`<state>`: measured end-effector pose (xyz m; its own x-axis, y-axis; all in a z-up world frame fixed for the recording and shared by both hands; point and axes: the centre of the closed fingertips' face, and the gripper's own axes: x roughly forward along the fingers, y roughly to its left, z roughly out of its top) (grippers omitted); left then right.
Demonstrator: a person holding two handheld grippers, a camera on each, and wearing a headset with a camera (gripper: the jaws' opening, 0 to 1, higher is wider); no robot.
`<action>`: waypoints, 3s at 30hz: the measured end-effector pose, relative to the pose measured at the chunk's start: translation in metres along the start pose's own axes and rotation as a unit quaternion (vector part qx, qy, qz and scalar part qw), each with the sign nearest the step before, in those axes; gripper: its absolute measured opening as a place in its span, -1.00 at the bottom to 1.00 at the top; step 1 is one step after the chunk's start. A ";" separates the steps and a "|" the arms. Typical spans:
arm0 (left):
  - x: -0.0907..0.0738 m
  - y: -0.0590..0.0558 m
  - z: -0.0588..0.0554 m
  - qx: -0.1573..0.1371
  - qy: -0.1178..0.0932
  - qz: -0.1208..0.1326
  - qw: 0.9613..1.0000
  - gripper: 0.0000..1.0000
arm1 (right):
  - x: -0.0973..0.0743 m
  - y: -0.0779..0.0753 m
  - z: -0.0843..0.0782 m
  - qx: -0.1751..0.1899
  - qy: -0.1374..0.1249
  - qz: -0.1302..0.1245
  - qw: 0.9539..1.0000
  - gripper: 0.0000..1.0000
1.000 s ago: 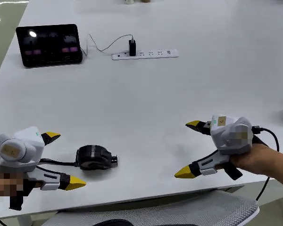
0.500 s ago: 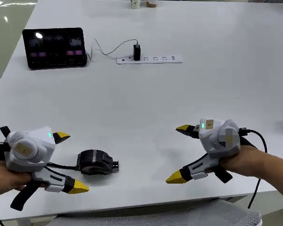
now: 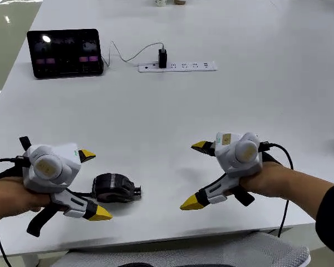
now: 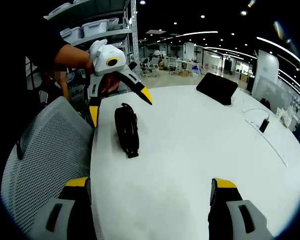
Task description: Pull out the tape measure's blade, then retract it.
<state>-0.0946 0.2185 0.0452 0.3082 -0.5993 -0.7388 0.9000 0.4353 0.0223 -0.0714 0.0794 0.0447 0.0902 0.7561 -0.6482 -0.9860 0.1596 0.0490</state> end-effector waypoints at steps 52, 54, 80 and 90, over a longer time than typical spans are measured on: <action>0.029 -0.008 -0.006 0.124 0.112 -0.042 0.985 -0.38 | 0.089 0.040 0.016 -0.069 0.069 0.081 0.992 0.12; 0.029 -0.009 -0.006 0.124 0.109 -0.042 0.985 -0.38 | 0.091 0.040 0.017 -0.072 0.070 0.083 0.992 0.01; 0.029 -0.008 -0.006 0.118 0.105 -0.042 0.987 -0.38 | 0.109 0.044 0.012 -0.117 0.103 0.090 0.984 -0.74; 0.029 -0.008 -0.006 0.116 0.105 -0.042 0.987 -0.38 | 0.109 0.043 0.012 -0.095 0.113 0.098 0.984 -0.76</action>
<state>-0.0948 0.2012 0.0193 0.1804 -0.4630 -0.8678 0.9735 0.2102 0.0901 -0.1019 0.1766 -0.0147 -0.1173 0.5962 -0.7942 -0.9917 -0.1132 0.0615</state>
